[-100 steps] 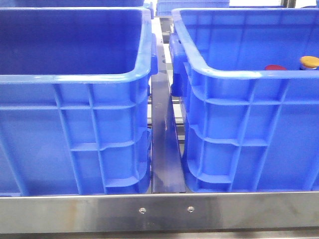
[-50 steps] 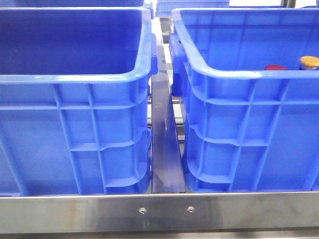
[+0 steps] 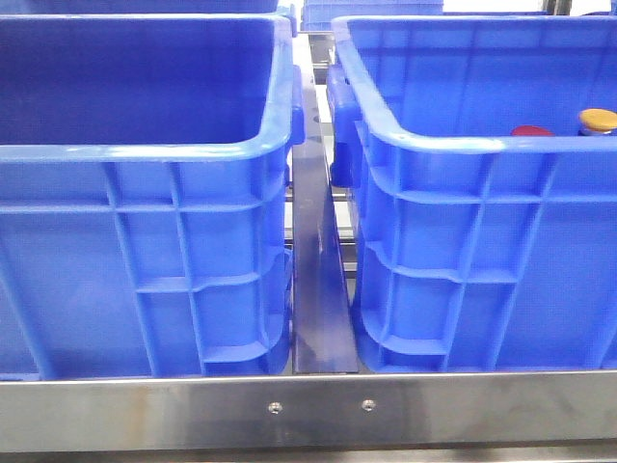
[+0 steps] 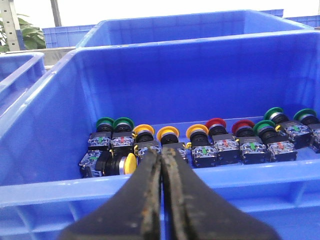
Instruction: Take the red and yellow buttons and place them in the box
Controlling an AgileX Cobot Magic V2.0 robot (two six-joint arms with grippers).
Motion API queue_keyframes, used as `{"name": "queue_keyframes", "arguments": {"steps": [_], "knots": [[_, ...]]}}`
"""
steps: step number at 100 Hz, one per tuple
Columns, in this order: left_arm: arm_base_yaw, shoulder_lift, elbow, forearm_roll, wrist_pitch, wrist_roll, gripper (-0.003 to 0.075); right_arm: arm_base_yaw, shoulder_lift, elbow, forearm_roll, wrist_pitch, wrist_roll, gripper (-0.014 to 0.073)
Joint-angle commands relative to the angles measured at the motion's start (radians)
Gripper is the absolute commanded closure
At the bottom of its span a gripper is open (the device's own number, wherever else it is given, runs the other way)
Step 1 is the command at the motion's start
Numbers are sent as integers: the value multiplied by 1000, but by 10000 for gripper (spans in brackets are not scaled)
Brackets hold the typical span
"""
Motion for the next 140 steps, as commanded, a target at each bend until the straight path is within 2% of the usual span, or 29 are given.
{"name": "queue_keyframes", "arguments": {"steps": [1, 23, 45, 52, 61, 71, 81, 105, 134, 140], "knots": [[1, -31, 47, -2, -81, -6, 739, -4, -2, -27, -95, -7, 86, 662], [1, -31, 47, -2, -81, -6, 739, 11, -4, -28, -598, -52, 594, 662], [1, -31, 47, -2, -81, -6, 739, 130, -4, -27, -1209, -176, 1178, 662], [1, -31, 47, -2, -81, -6, 739, 151, -4, -27, -1358, -200, 1336, 662], [1, -31, 47, -2, -81, -6, 739, 152, -4, -27, -1466, -216, 1483, 662], [1, -31, 47, -2, -81, -6, 739, 152, -30, -15, -1523, -226, 1529, 662], [1, -31, 47, -2, -81, -6, 739, 152, -87, 48, -1528, -301, 1529, 662], [1, -31, 47, -2, -81, -6, 739, 152, -304, 318, -1528, -443, 1529, 662], [1, -31, 47, -2, -81, -6, 739, 152, -598, 560, -1528, -447, 1529, 662], [1, -31, 47, -2, -81, -6, 739, 150, -644, 560, -1528, -391, 1530, 662]]}}
